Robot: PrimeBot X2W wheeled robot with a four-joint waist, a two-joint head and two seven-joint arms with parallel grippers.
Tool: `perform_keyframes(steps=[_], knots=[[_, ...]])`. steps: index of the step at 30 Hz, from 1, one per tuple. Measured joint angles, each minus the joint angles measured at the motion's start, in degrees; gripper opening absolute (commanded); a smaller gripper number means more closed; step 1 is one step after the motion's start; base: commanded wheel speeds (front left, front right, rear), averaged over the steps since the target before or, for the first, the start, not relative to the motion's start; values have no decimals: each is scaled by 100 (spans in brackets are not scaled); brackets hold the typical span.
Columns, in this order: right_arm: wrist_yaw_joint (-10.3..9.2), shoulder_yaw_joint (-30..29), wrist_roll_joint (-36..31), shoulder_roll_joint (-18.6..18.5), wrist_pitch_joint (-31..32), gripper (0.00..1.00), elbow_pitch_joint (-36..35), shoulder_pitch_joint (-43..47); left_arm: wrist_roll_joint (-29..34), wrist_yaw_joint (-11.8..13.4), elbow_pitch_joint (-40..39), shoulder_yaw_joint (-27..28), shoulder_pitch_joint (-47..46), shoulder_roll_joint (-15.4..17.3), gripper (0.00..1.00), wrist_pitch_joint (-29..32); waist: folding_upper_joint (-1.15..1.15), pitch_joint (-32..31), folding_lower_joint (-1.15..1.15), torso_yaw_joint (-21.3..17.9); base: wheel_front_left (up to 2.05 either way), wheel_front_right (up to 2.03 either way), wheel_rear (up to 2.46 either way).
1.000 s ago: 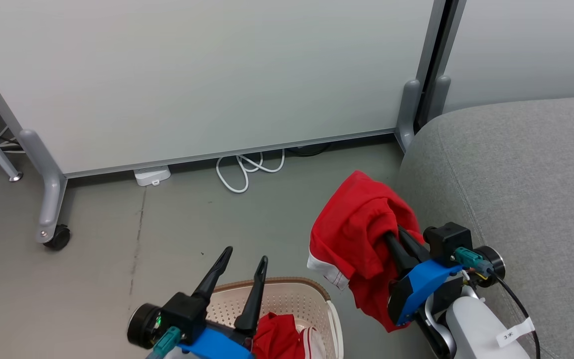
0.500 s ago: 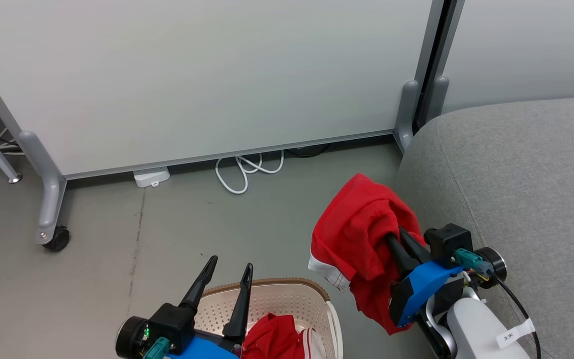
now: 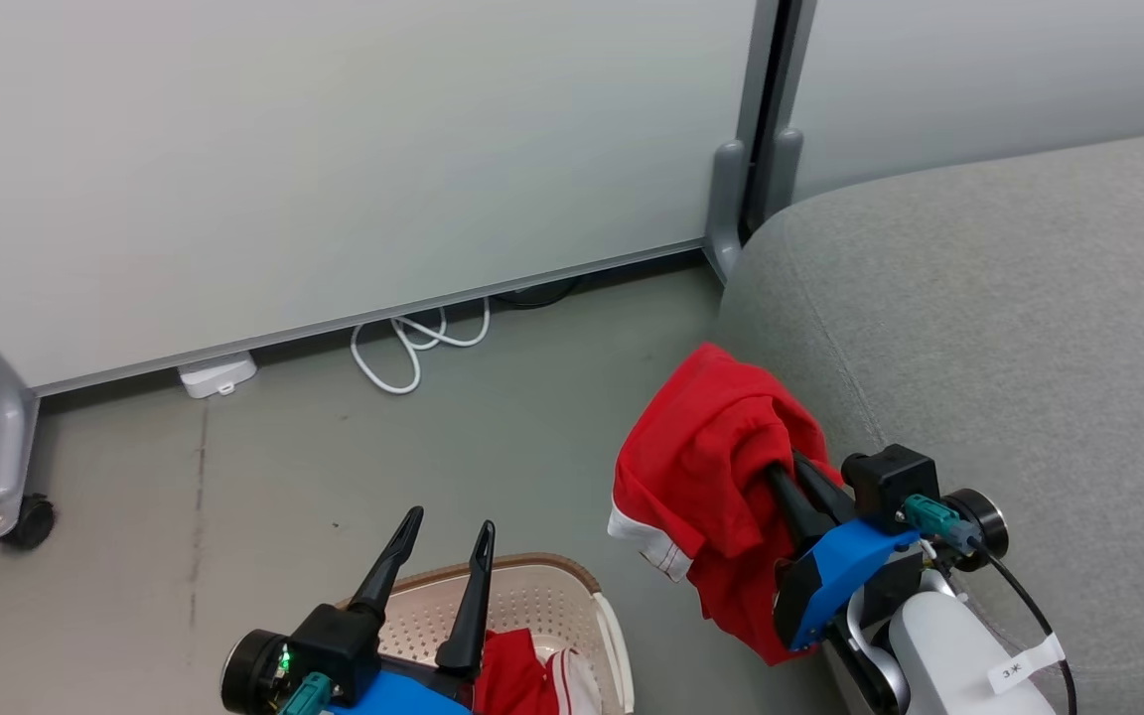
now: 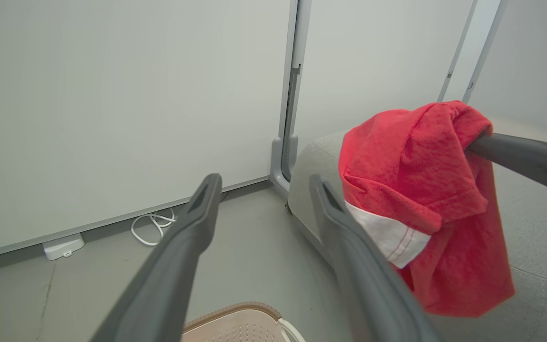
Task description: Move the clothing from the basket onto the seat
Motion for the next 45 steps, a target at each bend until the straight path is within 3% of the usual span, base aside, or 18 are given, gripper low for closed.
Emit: perform_keyframes(steps=[30,45], knots=[[0,11,208,-3,-193,0,36,-35,225,-25,-160,29,-135,-29,100,0,0,405,0,-2240,0,0,0],[0,-248,191,-5,-270,0,1,1,113,-25,-101,-255,-408,124,100,0,0,570,0,-2365,0,0,0]])
